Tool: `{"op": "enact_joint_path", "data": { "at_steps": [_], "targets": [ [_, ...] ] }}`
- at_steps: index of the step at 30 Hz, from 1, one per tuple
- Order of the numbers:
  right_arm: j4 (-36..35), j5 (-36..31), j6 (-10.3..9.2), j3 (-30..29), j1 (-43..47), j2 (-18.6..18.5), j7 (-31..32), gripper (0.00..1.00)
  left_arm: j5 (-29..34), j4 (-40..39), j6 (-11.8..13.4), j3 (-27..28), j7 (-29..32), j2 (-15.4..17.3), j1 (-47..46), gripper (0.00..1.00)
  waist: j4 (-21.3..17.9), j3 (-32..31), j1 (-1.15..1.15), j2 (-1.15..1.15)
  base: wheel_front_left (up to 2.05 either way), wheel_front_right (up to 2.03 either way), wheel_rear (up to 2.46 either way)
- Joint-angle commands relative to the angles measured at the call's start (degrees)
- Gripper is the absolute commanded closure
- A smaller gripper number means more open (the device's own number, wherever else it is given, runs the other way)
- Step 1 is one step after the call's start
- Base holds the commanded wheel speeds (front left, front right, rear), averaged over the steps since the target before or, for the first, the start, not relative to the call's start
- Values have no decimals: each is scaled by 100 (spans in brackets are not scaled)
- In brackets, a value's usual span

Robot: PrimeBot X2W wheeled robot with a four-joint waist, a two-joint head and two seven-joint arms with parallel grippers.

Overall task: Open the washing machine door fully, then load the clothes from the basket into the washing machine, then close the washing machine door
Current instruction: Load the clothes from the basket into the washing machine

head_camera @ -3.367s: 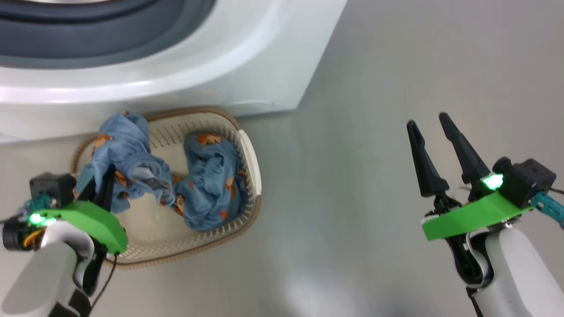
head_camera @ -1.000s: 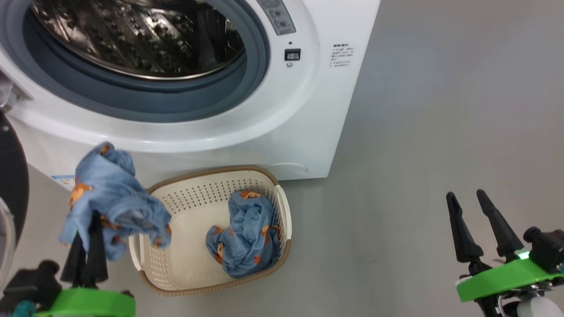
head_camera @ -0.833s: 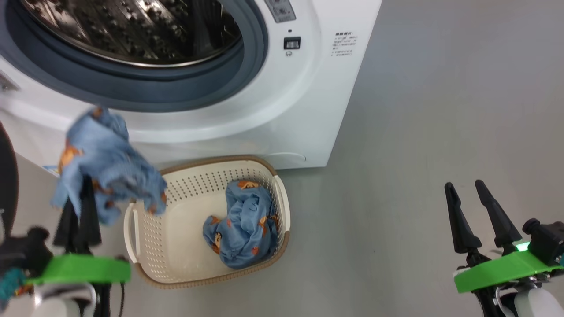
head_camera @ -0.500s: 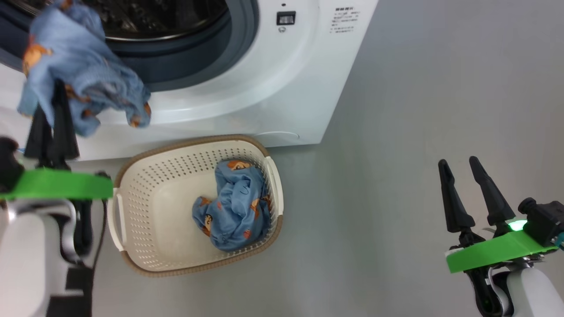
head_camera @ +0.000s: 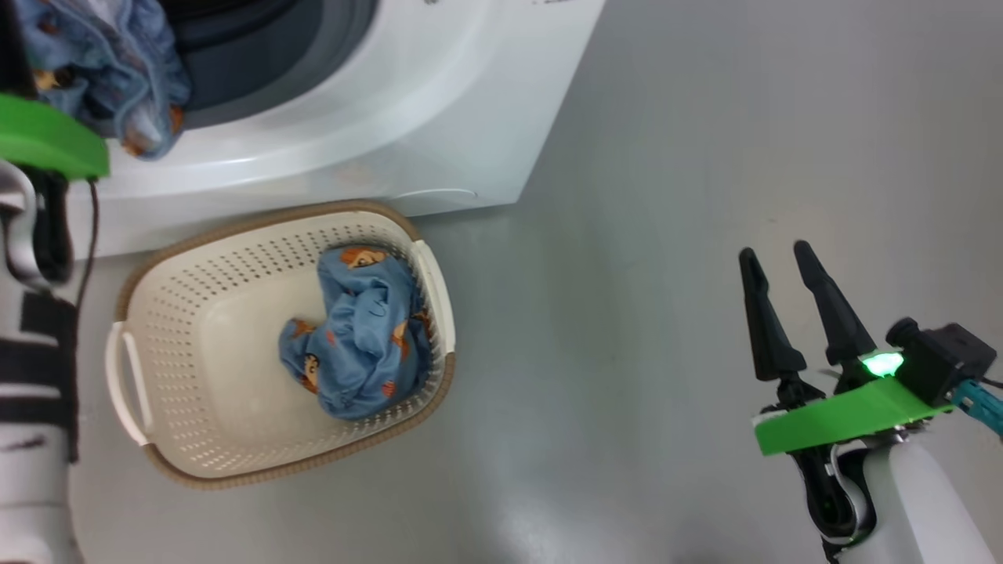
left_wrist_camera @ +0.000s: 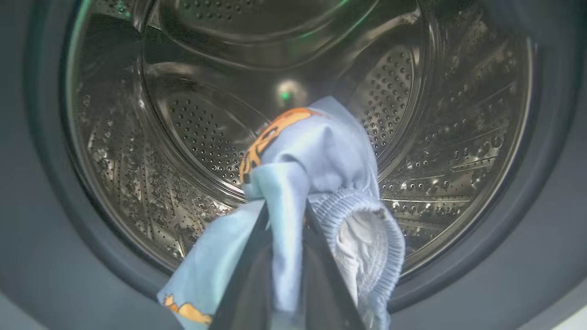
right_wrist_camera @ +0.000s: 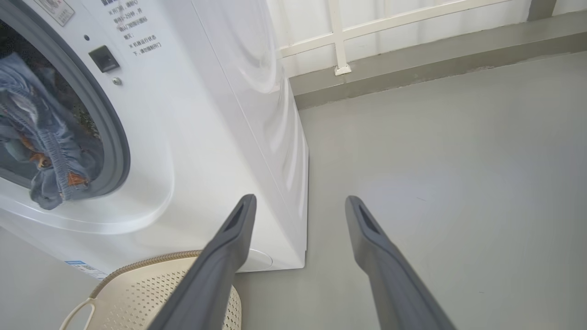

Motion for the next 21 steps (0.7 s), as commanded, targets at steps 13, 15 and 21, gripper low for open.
{"op": "enact_joint_path", "data": {
  "at_steps": [13, 15, 21],
  "targets": [
    [-135, 85, 9, 473, -292, 195, -27, 0, 50, 882, -9, 56, -37, 791, -1726, 100, -739, 605, 0, 0, 0, 0, 0],
    [-139, 91, 9, 479, -302, 220, -27, 0, 92, 638, 0, 169, -37, 835, -1774, 100, -782, 625, 0, 0, 0, 0, 0],
    [-134, 96, 9, 473, -290, 265, -27, 0, 377, 766, 168, 303, -37, 856, -1617, 0, -809, 623, 0, 0, 0, 0, 0]
  ]
}}
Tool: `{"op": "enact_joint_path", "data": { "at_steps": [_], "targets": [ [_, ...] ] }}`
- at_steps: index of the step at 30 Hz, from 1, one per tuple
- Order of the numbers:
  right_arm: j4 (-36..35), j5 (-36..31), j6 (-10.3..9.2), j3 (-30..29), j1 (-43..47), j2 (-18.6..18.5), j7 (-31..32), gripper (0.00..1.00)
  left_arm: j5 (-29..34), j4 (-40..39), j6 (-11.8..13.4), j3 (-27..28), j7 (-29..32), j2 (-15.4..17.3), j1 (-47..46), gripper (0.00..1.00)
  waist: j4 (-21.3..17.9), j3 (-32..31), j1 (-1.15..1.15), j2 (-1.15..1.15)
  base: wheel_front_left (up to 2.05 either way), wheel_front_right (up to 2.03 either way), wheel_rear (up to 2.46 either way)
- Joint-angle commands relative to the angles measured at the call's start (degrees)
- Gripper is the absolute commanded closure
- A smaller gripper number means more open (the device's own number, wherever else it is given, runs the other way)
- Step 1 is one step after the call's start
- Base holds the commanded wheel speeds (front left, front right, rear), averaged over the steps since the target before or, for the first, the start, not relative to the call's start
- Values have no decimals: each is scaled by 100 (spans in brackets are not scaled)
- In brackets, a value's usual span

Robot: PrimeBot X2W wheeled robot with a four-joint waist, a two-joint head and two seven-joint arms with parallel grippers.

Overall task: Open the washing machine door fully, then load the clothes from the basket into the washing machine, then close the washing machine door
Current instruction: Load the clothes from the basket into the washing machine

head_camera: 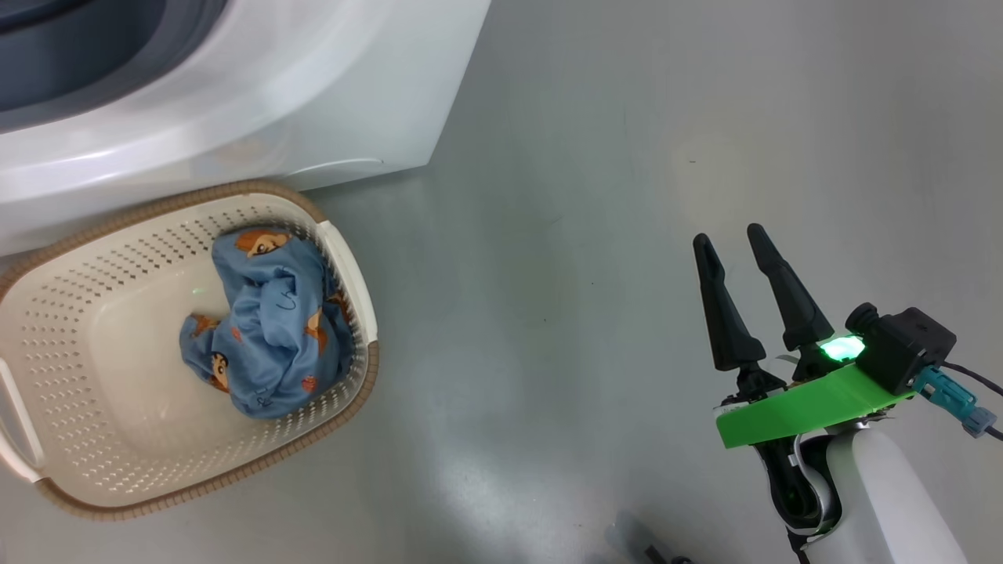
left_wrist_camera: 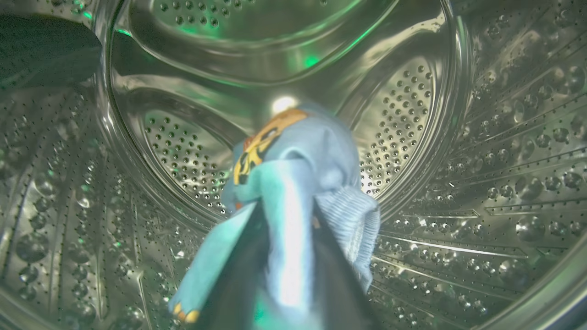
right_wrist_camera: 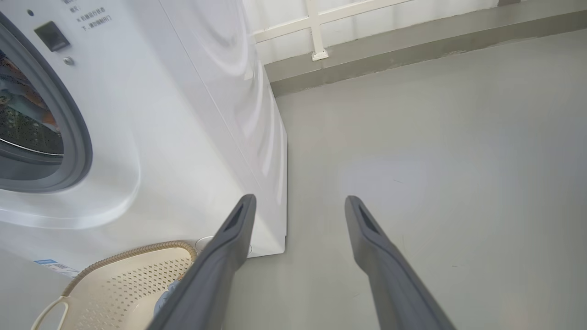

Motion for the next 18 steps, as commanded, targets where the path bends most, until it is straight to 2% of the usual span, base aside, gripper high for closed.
{"op": "enact_joint_path", "data": {
  "at_steps": [1, 11, 18],
  "targets": [
    [-112, 79, 9, 114, -30, 22, -27, 0, 41, -99, 57, 100, -30, 263, 66, 0, 5, -7, 0, 0, 0, 0, 0],
    [-117, 49, 9, 101, -69, -7, -27, 0, 105, -42, 7, 261, -30, 125, 382, 0, 102, -76, 0, 0, 0, 0, 0],
    [-90, 38, 9, 60, -21, -93, -27, 0, 103, -278, -14, 515, -30, -96, 1062, 0, 223, -337, 0, 0, 0, 0, 0]
  ]
}}
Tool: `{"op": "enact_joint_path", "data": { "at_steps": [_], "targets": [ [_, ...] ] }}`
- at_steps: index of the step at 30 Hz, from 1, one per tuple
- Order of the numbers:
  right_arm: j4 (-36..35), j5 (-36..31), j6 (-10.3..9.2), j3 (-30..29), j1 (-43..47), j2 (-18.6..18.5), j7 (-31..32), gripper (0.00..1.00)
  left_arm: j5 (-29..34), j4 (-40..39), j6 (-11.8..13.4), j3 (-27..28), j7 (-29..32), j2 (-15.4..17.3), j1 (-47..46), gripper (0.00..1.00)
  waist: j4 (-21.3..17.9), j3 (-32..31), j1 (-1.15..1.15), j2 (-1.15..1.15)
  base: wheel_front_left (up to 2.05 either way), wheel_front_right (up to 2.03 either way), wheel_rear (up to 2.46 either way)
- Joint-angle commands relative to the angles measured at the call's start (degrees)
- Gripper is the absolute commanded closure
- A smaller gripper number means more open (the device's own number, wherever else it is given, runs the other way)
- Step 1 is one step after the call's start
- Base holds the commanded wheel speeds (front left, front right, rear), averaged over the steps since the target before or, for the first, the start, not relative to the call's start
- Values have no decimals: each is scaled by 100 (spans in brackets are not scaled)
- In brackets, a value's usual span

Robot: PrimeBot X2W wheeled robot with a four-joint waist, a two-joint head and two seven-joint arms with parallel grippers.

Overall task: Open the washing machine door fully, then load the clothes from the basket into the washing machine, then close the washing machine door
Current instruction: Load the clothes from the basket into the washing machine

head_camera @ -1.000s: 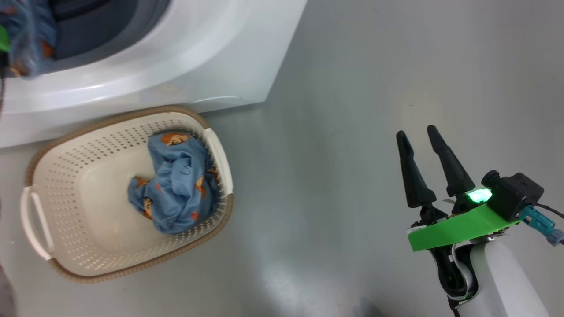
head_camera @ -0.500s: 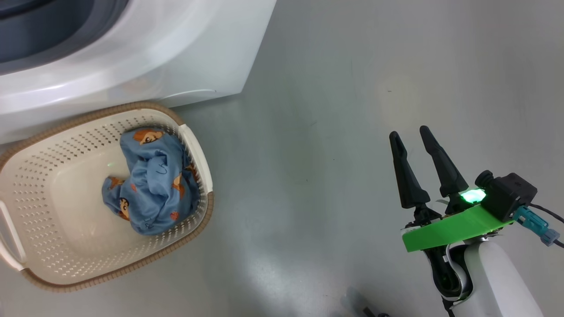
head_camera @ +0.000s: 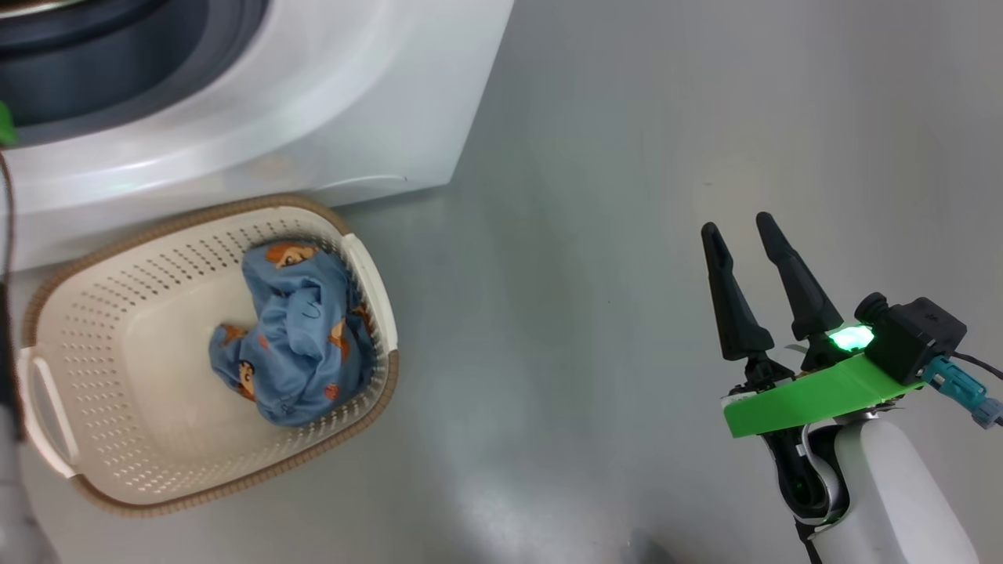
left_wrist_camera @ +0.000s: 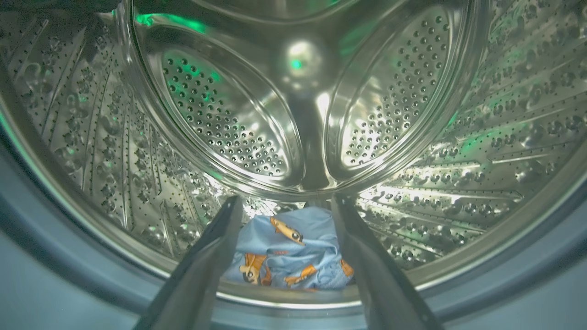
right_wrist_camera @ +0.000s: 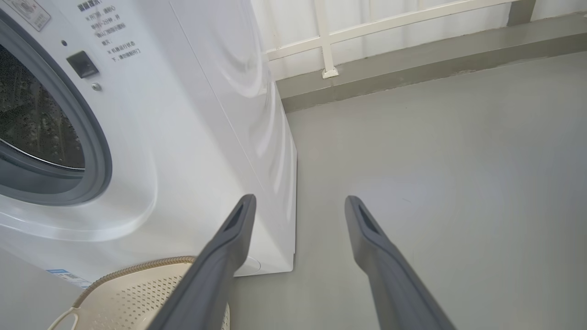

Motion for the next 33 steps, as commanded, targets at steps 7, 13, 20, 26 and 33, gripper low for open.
{"op": "enact_joint_path", "data": {
  "at_steps": [7, 13, 20, 26, 33],
  "targets": [
    [-77, 15, 9, 55, 147, -192, -27, 0, 128, -694, -91, 278, -29, -137, 1141, 0, 255, -435, -1, 0, 0, 0, 0],
    [-57, 10, 9, -6, 238, -333, -27, 0, 206, -1137, -118, 393, -29, -503, 1900, 0, 466, -717, -1, 0, 0, 0, 0],
    [-25, 10, 9, -62, 417, -510, -27, 0, 238, -1637, -145, 530, -29, -863, 2779, 0, 722, -1127, -1, 0, 0, 0, 0],
    [10, 30, 9, -144, 636, -632, -27, 0, 244, -2004, -154, 559, -29, -1038, 3479, 0, 892, -1472, -1, 0, 0, 0, 0],
    [45, 59, 9, -193, 871, -738, -27, 0, 219, -2350, -157, 533, -29, -1139, 4144, 0, 1019, -1804, -1, 0, 0, 0, 0]
  ]
}}
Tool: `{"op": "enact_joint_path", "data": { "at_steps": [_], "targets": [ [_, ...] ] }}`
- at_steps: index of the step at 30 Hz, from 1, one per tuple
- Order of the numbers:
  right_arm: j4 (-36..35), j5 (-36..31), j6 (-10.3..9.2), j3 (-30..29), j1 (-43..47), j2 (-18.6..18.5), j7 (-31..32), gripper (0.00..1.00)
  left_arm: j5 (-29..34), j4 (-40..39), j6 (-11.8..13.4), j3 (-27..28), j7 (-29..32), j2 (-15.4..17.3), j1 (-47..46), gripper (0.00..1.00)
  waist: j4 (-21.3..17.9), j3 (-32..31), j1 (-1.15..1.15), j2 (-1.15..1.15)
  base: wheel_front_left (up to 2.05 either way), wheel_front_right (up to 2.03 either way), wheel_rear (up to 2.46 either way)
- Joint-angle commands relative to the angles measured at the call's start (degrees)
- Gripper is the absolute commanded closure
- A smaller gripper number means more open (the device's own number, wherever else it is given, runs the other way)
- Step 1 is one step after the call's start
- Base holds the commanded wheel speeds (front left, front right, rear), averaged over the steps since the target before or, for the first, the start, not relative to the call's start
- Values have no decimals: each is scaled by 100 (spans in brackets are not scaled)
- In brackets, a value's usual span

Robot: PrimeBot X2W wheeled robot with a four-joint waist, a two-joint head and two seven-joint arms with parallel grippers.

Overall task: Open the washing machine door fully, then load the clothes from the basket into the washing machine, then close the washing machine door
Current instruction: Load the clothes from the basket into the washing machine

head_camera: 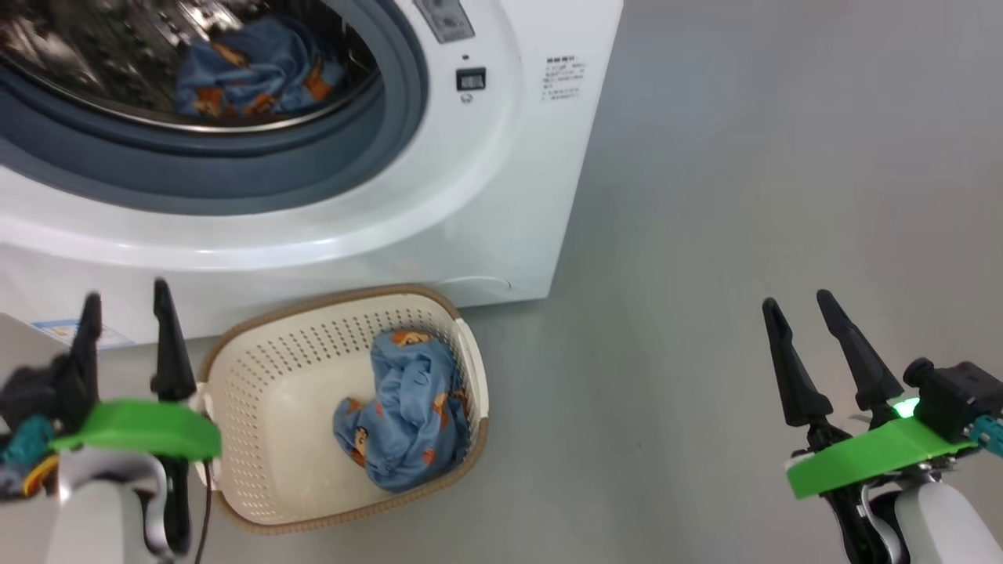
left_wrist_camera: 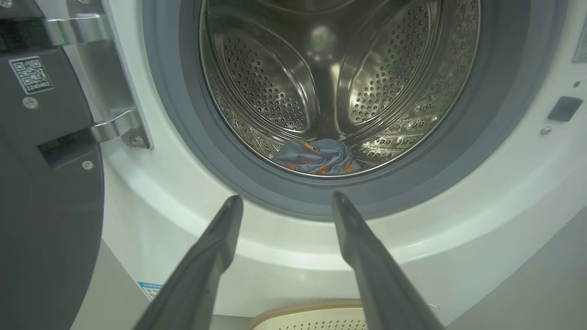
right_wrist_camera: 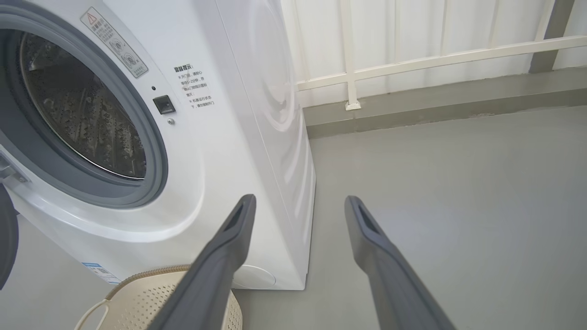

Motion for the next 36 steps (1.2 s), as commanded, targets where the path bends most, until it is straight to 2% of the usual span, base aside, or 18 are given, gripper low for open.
{"op": "enact_joint_path", "data": {
  "at_steps": [1, 10, 21, 36],
  "targets": [
    [-115, 66, 9, 77, 122, -91, -27, 0, 4, -200, -7, 136, -32, 115, 141, 0, 138, -235, 0, 0, 0, 0, 0],
    [-80, 124, 9, 35, 503, -215, -27, 0, -71, -639, -8, 26, -32, 75, 1023, 0, 274, -709, 0, 0, 0, 0, 0],
    [-164, 182, 9, -86, 889, -330, -27, 0, -197, -1252, -8, -27, -32, 36, 1893, 0, 353, -976, 0, 0, 0, 0, 0],
    [-224, 149, 9, -178, 1018, -296, -27, 0, -334, -1670, 85, -39, -32, 28, 2217, 0, 365, -969, 0, 0, 0, 0, 0]
  ]
}}
